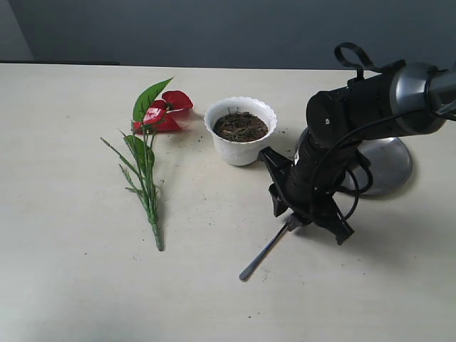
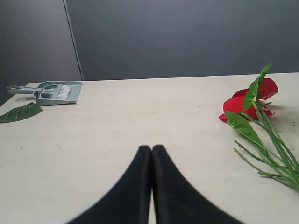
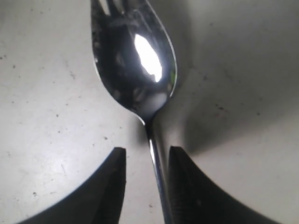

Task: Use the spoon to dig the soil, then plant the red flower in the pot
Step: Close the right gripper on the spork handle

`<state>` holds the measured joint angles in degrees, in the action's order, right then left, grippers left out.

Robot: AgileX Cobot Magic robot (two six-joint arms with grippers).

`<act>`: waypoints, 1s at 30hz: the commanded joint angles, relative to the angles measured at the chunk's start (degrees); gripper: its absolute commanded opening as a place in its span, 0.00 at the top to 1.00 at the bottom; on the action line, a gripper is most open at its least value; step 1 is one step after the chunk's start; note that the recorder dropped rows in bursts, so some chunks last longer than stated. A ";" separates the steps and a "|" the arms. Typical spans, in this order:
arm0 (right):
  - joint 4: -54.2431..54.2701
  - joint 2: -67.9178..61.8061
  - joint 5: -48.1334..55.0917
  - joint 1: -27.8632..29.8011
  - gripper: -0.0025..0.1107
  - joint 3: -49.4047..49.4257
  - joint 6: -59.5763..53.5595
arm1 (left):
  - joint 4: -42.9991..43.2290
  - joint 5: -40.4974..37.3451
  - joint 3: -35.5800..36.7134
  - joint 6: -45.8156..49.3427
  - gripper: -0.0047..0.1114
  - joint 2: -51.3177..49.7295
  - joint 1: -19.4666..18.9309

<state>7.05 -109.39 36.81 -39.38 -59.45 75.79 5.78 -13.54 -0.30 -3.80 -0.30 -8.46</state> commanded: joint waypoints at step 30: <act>-5.27 -0.12 -0.15 -0.09 0.70 -0.24 -0.88 | -0.11 -0.11 0.30 -0.12 0.96 0.30 -0.04</act>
<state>3.28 -109.39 36.32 -39.38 -59.45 75.13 5.78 -13.54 -0.30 -3.80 -0.30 -8.46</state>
